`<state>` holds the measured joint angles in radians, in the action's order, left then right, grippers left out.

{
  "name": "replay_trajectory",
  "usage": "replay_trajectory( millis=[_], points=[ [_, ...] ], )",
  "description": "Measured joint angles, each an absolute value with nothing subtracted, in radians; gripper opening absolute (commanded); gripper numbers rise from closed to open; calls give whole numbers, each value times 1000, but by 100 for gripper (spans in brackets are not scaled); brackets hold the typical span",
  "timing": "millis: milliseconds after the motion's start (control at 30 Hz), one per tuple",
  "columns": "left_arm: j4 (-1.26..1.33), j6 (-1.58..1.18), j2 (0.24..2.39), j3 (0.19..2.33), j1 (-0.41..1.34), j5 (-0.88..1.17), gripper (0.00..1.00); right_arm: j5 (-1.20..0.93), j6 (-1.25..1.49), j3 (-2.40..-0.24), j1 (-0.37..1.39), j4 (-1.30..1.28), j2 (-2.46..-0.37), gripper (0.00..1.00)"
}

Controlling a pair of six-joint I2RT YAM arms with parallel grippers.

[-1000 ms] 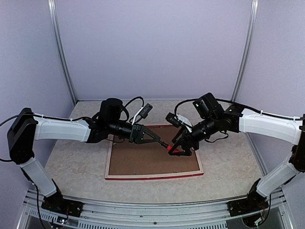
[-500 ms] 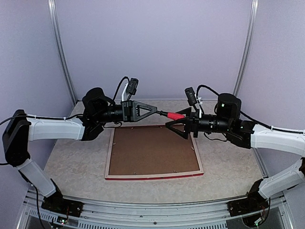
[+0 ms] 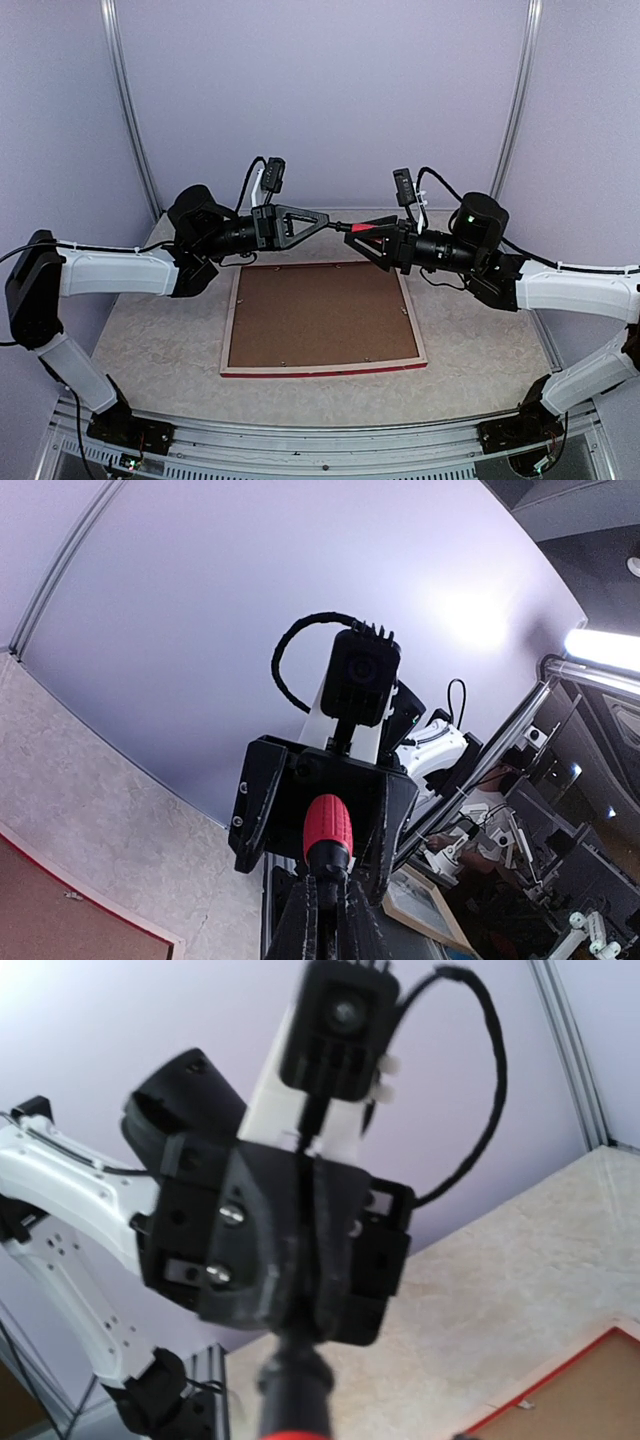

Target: Take the photo out of the frame

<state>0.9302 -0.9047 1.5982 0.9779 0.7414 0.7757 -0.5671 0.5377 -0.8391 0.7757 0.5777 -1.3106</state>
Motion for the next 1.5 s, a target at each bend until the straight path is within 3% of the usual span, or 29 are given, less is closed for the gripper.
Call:
replay_trajectory(
  millis=[367,667,733,867,967,1233,1400,1500],
  points=[
    [912,-882,1605,978,752,758,0,-564,536,-859,776,570,-1323,48],
    [899,-870,1613,979,754,754,0,-566,526,-874,776,566,-1332,26],
    [897,-867,1613,979,754,755,0,-567,527,-874,776,565,-1336,27],
    [895,-864,1613,979,754,753,0,-575,526,-878,776,559,-1345,40],
    [893,-861,1613,979,753,746,0,-584,525,-891,776,542,-1352,41],
    [890,-850,1614,979,752,742,0,-605,519,-896,776,513,-1364,27],
    [890,-849,1614,979,751,747,0,-621,513,-905,774,492,-1373,2],
    [891,-848,1614,979,749,750,0,-627,509,-908,774,491,-1375,0]
  ],
)
